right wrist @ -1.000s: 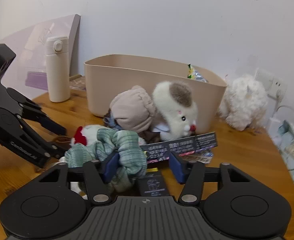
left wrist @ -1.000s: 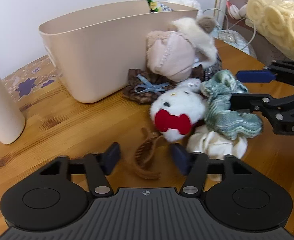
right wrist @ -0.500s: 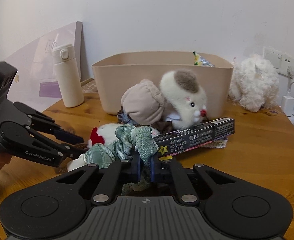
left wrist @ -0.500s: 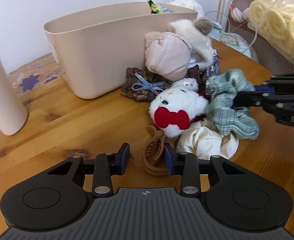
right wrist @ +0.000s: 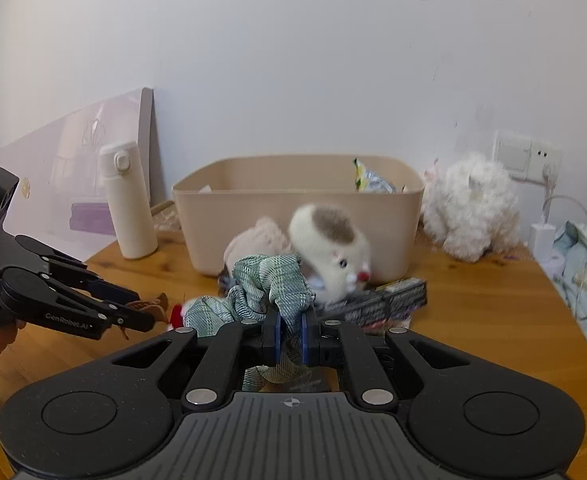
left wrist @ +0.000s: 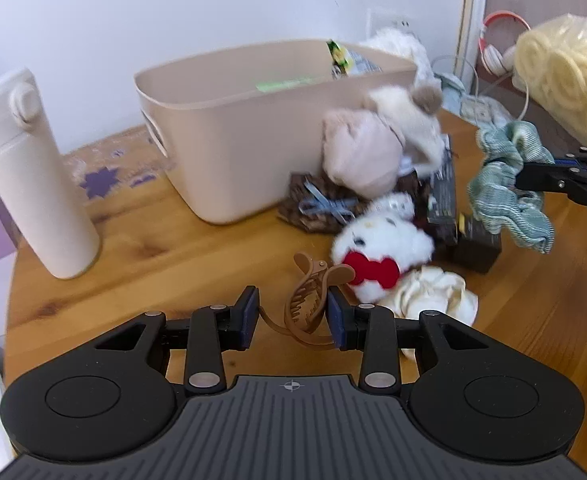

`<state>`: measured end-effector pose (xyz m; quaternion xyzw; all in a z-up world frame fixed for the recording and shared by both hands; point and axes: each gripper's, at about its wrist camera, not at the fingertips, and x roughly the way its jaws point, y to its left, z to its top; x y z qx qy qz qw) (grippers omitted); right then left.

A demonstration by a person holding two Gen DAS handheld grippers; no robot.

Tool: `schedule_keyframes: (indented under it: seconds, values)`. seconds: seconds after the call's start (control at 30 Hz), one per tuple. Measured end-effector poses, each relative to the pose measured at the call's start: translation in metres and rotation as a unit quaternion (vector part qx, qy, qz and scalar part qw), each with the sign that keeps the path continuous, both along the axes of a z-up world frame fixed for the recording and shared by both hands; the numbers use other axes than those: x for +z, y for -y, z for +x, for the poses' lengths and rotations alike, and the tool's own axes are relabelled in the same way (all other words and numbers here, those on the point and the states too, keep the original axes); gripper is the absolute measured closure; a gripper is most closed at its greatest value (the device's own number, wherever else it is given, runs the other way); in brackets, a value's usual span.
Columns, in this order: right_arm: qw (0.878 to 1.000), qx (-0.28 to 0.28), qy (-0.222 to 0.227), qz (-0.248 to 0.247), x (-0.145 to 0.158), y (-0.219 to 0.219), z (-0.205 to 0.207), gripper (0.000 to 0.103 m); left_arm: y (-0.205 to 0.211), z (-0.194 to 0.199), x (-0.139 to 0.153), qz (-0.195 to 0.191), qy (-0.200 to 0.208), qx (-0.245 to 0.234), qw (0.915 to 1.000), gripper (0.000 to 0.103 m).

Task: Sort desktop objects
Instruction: 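Carry the claw clip and plaid scrunchie over the basket and release both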

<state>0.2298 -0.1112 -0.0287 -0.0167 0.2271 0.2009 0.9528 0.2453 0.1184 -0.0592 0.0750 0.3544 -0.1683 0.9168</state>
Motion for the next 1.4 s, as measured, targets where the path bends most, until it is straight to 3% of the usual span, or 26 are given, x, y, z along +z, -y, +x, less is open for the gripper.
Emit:
schedule_keyframes:
  seconds: [0.47,0.83,1.1,1.4]
  values:
    - [0.998,-0.021,0.052,-0.021,0.038,0.005,0.029,0.094,-0.012,0.016,0.074,0.002,0.093,0.024,0.9954,0.066]
    - [0.994,-0.036,0.094,-0.030,0.071,0.001,0.076,0.094,0.002,0.053,0.120,0.016,0.139,0.040,0.9893,0.066]
    - [0.994,-0.034,0.103,-0.012,0.091,-0.006,0.122,0.094,0.013,0.101,0.126,0.030,0.139,0.075,0.9870,0.066]
    - [0.997,-0.046,0.061,-0.025,0.077,-0.016,0.191,0.094,0.042,0.158,0.100,0.056,0.105,0.107,0.9871,0.066]
